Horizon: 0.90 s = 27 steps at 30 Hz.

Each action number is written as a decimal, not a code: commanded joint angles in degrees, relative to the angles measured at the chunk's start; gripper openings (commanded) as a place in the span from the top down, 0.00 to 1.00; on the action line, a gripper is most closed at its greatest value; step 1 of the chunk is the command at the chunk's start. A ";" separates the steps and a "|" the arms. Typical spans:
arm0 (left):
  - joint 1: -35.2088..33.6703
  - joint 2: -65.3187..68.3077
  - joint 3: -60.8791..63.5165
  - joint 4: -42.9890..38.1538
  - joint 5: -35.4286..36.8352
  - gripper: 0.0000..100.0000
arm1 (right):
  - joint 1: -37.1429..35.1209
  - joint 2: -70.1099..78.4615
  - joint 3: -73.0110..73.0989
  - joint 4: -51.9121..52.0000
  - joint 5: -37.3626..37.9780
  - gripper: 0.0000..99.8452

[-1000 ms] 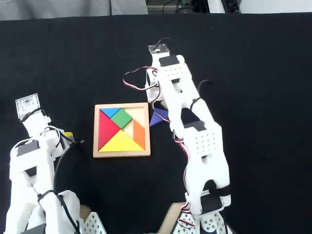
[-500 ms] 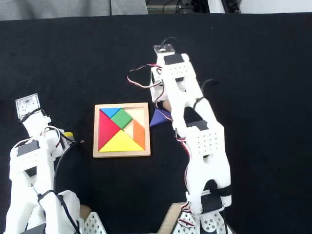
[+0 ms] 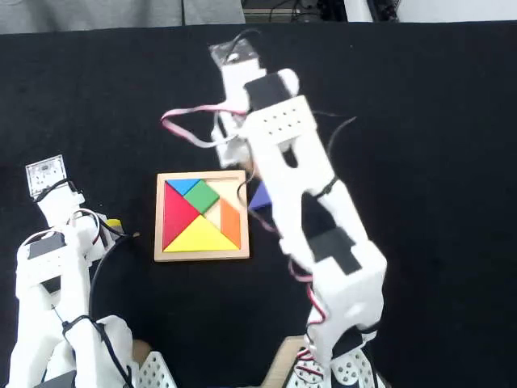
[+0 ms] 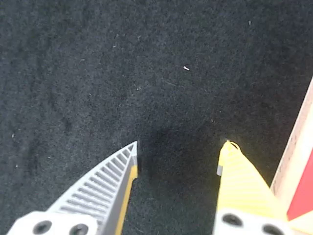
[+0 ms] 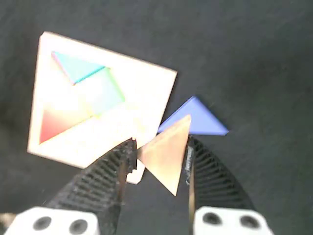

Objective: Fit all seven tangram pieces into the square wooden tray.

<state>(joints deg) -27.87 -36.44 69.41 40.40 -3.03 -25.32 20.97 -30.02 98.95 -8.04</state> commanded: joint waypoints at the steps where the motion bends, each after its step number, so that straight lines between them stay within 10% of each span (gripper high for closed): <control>1: 0.84 -0.97 -0.22 -1.05 0.62 0.74 | -8.62 -4.79 9.10 -1.41 -8.70 0.86; 27: 0.84 -0.88 -0.22 -1.14 0.62 0.74 | -11.52 8.48 17.10 -19.87 -24.79 0.86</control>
<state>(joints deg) -27.87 -36.44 69.41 40.40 -3.03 -37.71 30.37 -12.26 79.87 -32.13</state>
